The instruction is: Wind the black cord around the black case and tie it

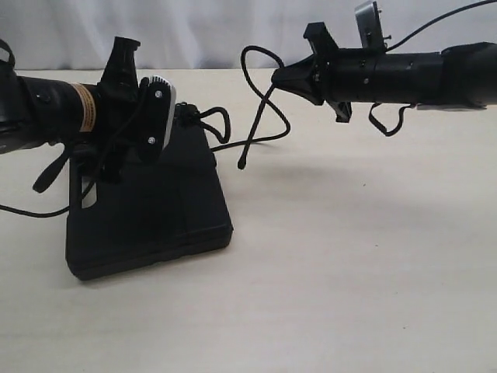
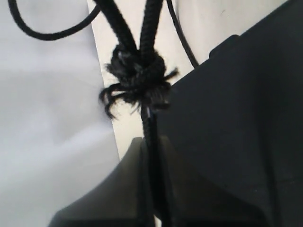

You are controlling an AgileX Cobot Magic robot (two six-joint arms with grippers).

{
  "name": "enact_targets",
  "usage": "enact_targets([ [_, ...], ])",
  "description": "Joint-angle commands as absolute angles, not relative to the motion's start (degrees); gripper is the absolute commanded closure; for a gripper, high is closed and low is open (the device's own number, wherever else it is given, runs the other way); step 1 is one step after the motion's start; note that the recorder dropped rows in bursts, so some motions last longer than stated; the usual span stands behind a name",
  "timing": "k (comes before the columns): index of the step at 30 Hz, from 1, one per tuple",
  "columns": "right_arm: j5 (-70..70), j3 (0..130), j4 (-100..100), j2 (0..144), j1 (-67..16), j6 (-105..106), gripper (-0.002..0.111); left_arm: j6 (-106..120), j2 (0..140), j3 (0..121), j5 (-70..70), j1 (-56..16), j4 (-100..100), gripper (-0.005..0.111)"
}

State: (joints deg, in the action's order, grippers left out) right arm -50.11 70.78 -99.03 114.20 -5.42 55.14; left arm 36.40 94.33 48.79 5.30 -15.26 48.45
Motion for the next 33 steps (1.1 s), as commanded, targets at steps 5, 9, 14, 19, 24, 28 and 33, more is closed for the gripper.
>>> enact_targets([
  [5, -56.1, 78.8, -99.9, 117.3, -4.2, 53.4, 0.104, 36.3, 94.0, 48.7, 9.6, -15.4, 58.9, 0.107],
  [9, -59.2, 80.1, -99.9, 117.3, -3.1, 50.3, 0.104, 36.5, 94.0, 48.7, 10.2, -15.4, 59.3, 0.107],
  [14, -62.1, 80.1, -99.9, 117.3, -2.5, 47.8, 0.104, 36.5, 94.0, 48.7, 10.1, -15.4, 59.3, 0.107],
  [19, -62.5, 80.1, -99.9, 117.3, -2.7, 43.8, 0.104, 36.4, 94.0, 48.7, 10.2, -15.4, 54.1, 0.107],
  [24, -62.2, 79.9, -99.9, 117.3, -2.7, 41.1, 0.104, 36.4, 94.0, 48.8, 10.0, -15.4, 50.1, 0.107],
  [28, -61.3, 78.0, -99.9, 117.3, -2.7, 38.1, 0.104, 36.4, 94.0, 48.8, 10.2, -15.4, 46.2, 0.107],
  [33, -61.4, 75.8, -99.9, 117.3, -2.7, 36.1, 0.104, 36.4, 94.0, 48.8, 10.2, -15.4, 45.8, 0.107],
])
